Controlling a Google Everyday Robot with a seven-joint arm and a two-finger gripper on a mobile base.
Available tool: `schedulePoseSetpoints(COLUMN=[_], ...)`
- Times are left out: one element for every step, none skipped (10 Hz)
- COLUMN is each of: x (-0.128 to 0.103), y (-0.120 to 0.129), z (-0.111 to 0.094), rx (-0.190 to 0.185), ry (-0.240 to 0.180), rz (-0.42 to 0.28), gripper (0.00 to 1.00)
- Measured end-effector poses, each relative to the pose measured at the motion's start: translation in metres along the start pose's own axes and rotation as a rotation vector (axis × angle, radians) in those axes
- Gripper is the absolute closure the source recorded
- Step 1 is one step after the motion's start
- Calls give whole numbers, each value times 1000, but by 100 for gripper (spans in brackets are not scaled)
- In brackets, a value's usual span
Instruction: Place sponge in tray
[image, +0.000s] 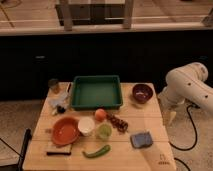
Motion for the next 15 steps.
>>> schedulePoseSetpoints(x=[0,-7,-22,-24,-24,-27,-29,-33,-37,-39,-41,-43,-44,-44,-47], y=[0,11,26,31,33,35,36,42,49,52,54,58,60,62,64], z=[0,4,7,9,10,13,16,23,26,27,30,34,37,41,44], rx=[0,-5,-8,-10,-11,-16,-18,-23,-27,-28,-28,-30,-29,-31,-31], ry=[0,13,22,28,34,34,33,32,30,32,32,29,28,27,26], rz=[0,-29,-58,-69,-79,-98,-110,-127,-138,-144,-152,-155,-158,-162,-170], gripper=[20,20,20,20,20,20,20,20,20,20,20,20,20,20,20])
